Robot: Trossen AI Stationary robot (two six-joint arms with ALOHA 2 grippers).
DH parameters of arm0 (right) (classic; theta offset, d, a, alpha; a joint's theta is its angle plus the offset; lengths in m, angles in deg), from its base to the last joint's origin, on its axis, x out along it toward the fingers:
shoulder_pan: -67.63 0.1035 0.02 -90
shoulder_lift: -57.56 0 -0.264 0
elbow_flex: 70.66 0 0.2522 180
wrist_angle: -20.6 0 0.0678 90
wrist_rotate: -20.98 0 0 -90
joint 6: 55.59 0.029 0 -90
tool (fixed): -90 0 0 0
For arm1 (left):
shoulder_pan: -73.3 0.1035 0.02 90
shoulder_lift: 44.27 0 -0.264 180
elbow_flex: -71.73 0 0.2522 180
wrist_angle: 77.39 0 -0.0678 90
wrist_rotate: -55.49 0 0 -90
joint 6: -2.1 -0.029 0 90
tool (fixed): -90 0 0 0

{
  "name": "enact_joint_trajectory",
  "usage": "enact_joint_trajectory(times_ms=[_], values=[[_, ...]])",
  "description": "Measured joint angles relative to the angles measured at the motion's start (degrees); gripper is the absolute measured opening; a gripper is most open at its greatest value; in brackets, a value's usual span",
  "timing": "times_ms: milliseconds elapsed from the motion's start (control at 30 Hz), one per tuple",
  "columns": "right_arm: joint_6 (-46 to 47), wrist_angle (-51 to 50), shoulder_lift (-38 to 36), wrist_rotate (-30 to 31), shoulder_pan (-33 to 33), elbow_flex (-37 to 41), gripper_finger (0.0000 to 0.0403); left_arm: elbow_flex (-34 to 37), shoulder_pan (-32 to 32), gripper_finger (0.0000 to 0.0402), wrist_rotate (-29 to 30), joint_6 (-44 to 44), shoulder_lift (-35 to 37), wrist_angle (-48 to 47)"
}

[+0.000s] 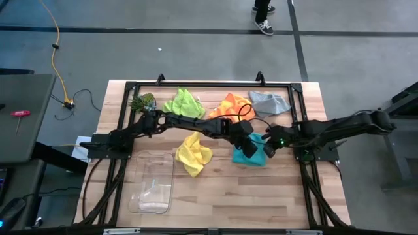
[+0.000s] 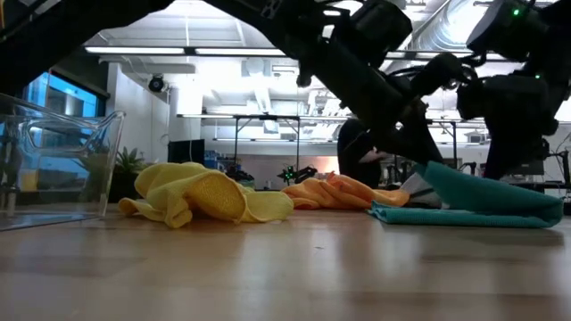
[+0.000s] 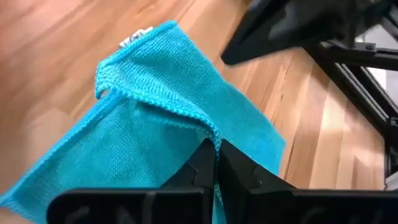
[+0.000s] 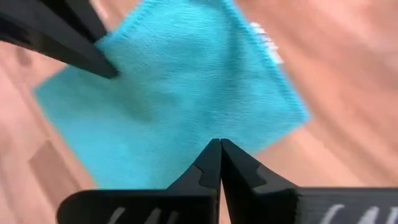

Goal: Fold microfiber towels
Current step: Fold the blue towel

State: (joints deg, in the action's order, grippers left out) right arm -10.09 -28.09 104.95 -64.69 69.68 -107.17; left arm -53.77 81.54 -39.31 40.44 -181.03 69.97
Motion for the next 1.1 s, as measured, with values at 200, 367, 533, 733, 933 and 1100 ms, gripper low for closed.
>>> enact_joint_trajectory(times_ms=[200,367,533,733,933,1100], values=[[-2.06,-6.8,-4.73,1.78,0.0,-2.66,0.0,0.0,0.38,0.0,0.56,-2.28,2.25,-4.26],[-0.68,-10.16,-9.57,4.25,0.0,-2.7,0.0,0.0,0.33,0.0,0.52,-2.8,2.89,-8.45],[0.84,-13.48,-13.06,5.7,0.0,-2.7,0.0,0.0,-0.86,0.0,0.54,-2.08,3.11,-12.04],[1.06,-14.95,-14.64,6.34,0.0,-2.7,0.0,0.0,-2.44,0.0,1.77,-1.5,3.11,-14.53],[1.07,-15.05,-14.75,6.48,0.0,-2.7,0.0,0.0,-2.69,0.0,7.11,-2.42,3.11,-17.29],[1.15,-15.04,-14.74,6.5,-0.02,-2.7,0.0,0.0,-1.55,0.0,7.13,-2.55,3.11,-17.07]])
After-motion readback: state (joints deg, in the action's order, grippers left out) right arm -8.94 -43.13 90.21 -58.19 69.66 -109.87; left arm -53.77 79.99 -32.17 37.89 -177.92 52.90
